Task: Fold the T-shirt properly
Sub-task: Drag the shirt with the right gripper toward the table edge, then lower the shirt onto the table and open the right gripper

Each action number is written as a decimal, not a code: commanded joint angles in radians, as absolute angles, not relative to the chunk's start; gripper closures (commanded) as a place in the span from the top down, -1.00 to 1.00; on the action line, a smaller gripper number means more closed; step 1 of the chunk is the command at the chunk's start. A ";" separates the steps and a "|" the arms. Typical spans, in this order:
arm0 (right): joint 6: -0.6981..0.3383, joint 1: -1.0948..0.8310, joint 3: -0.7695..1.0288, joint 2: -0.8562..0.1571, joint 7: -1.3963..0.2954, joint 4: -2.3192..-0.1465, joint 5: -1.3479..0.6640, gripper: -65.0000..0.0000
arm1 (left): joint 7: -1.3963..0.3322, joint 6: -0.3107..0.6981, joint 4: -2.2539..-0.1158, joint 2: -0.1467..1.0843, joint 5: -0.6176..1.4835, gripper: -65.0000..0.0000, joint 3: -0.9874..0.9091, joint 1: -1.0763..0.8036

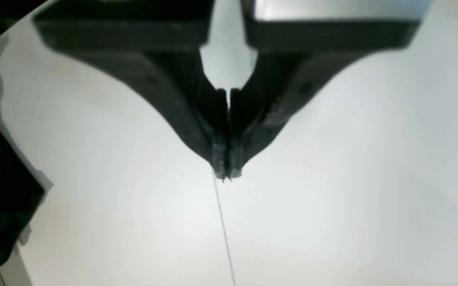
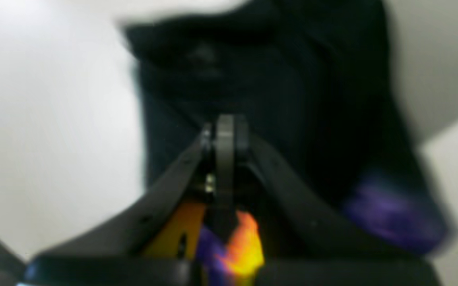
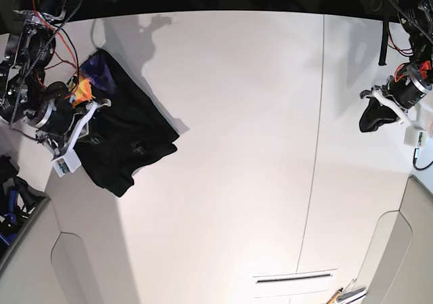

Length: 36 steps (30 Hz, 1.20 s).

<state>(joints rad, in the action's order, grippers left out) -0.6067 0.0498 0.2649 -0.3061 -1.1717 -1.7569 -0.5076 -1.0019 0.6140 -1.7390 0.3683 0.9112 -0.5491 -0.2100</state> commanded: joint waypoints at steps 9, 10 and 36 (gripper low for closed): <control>-0.610 0.077 0.025 -0.484 -1.035 -1.759 -0.400 -1.00 | -0.984 0.622 -1.755 0.383 0.932 -1.00 -0.556 -0.202; -0.610 0.076 0.014 -0.484 -1.031 -1.746 -0.400 -1.00 | -0.984 0.622 -1.755 0.381 0.931 -1.00 -0.556 -0.203; -0.270 0.074 0.179 -0.105 -0.953 -1.352 -0.302 -1.00 | -0.985 0.622 -1.755 0.346 0.931 -1.00 -0.556 -0.203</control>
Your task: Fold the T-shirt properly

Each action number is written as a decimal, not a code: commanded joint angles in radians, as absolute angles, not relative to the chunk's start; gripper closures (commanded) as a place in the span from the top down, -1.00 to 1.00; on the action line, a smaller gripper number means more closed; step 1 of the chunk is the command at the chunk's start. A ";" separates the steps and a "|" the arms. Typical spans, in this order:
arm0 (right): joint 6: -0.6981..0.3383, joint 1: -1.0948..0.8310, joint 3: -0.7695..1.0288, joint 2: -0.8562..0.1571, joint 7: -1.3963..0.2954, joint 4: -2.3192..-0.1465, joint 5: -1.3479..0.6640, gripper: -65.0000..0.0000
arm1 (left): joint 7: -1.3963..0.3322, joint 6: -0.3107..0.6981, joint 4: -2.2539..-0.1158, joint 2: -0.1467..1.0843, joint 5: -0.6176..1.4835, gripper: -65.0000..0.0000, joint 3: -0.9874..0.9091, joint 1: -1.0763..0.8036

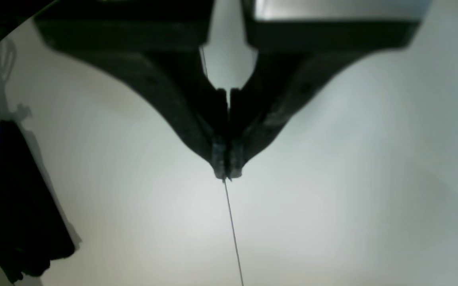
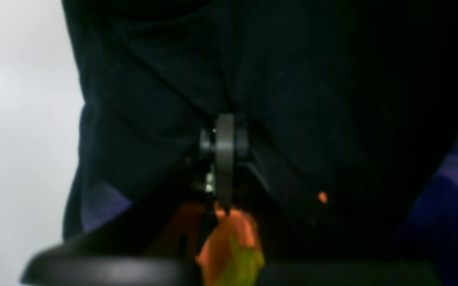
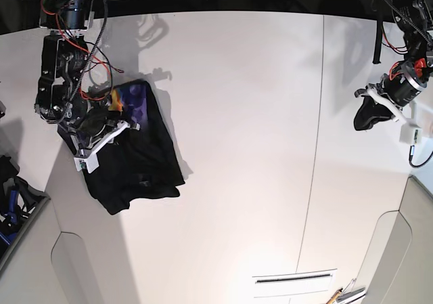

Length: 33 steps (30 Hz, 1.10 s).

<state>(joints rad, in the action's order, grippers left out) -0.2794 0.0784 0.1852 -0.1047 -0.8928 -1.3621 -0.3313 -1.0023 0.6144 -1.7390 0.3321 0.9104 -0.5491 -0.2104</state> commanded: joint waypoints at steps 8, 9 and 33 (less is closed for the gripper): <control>-0.231 0.074 0.385 -0.078 -0.923 -1.352 -0.285 -1.00 | -0.985 0.622 -1.755 0.346 0.932 -1.00 -0.556 -0.202; -0.231 0.074 0.416 -0.078 -0.924 -1.352 -0.287 -1.00 | -0.984 0.622 -1.755 0.346 0.932 -1.00 -0.556 -0.202; -0.319 -0.074 0.622 -0.145 -1.021 -1.386 -0.430 -1.00 | -0.986 0.622 -1.755 0.346 0.931 -1.00 -0.556 -0.203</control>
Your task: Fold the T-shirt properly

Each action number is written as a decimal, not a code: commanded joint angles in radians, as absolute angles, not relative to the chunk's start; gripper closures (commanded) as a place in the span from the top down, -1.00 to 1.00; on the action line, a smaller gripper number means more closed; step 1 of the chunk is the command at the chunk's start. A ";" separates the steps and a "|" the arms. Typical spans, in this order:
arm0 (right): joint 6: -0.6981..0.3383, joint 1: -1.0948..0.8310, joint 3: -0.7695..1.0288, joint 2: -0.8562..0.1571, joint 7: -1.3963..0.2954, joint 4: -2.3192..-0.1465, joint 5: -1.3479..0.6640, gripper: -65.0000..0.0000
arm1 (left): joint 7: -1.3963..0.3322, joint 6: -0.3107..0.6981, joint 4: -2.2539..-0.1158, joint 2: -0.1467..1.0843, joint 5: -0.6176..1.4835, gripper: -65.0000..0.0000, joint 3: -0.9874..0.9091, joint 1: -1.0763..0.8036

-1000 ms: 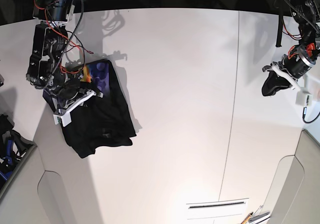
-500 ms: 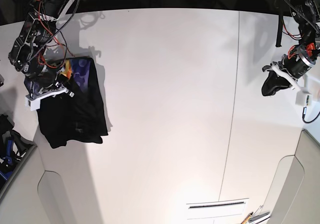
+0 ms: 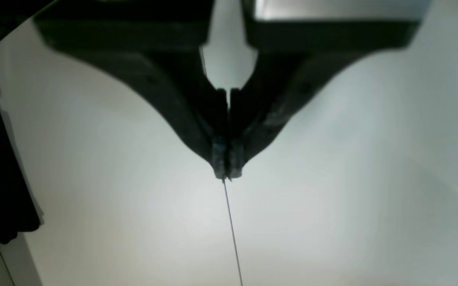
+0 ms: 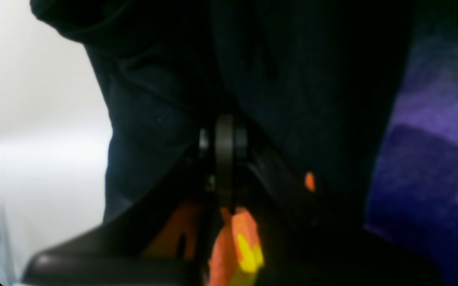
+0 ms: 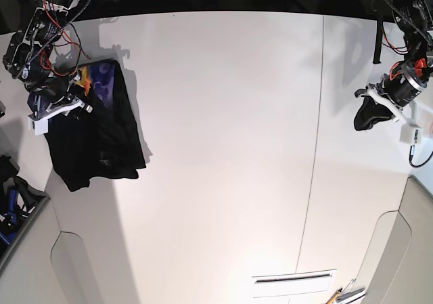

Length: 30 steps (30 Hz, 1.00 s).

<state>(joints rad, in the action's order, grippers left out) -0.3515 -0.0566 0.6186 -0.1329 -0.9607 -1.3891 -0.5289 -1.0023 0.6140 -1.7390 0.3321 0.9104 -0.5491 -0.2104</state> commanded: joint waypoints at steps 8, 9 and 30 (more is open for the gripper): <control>-0.318 -0.039 0.622 -0.171 -1.004 -1.590 -0.430 -1.00 | -0.984 0.622 -1.755 0.347 0.931 -1.00 -0.556 -0.202; -0.318 -0.025 0.622 -0.171 -0.997 -1.617 -0.430 -1.00 | -0.984 0.622 -1.755 0.347 0.931 -1.00 -0.556 -0.202; -0.462 -0.293 0.622 -0.171 -1.113 -2.193 -0.653 -1.00 | -1.188 0.698 -1.986 0.310 1.285 -1.00 -0.784 -0.437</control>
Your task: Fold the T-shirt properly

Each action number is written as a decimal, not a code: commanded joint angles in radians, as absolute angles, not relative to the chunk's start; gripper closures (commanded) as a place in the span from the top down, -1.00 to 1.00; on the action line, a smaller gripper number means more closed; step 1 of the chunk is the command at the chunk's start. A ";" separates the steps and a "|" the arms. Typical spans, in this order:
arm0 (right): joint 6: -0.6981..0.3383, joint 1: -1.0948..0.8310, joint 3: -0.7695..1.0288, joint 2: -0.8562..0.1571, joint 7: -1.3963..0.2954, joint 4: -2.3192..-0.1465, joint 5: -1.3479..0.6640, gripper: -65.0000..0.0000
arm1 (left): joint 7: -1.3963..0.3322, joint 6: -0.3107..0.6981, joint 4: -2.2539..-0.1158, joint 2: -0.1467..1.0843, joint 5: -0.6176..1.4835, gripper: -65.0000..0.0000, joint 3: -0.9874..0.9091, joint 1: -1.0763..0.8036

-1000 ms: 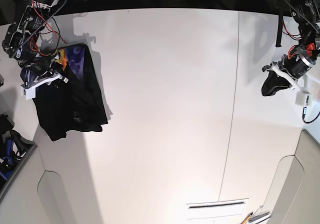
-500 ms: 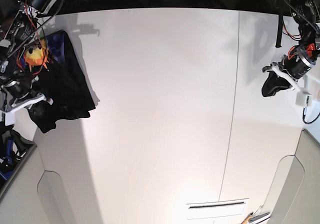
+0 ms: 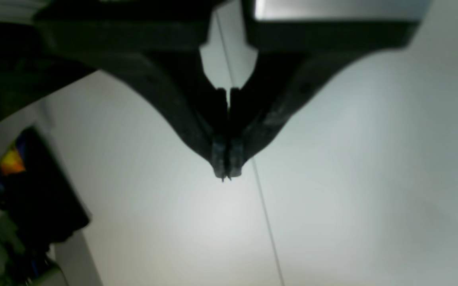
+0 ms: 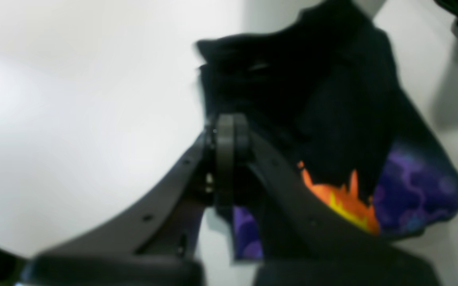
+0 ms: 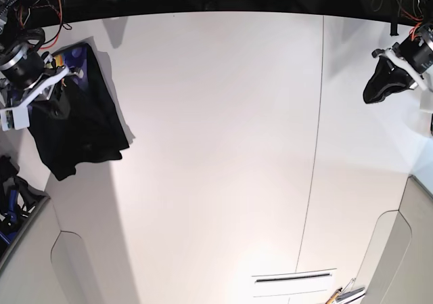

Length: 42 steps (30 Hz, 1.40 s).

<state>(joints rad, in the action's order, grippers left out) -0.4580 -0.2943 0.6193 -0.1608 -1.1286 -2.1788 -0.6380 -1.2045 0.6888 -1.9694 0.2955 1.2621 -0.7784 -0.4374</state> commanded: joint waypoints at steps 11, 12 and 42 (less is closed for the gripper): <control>-0.487 -0.620 0.622 -0.257 -1.266 -2.268 -0.795 -1.00 | -1.333 0.698 -2.062 0.308 1.415 -1.00 -0.870 -0.851; -0.487 -0.652 0.622 -0.271 -1.266 -2.268 -0.795 -1.00 | -1.337 0.698 -2.061 0.318 1.424 -1.00 -0.870 -0.889; -0.513 -0.791 -0.149 -0.550 -0.466 -1.169 -0.510 -1.00 | -0.312 0.698 -1.226 0.540 0.677 -1.00 -0.045 -0.951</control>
<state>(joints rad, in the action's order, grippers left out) -0.5159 -0.7807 -0.1566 -0.5392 -0.4553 -1.1530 -0.5049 -0.3126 0.6952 -1.2190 0.5308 0.6624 -0.0353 -0.9306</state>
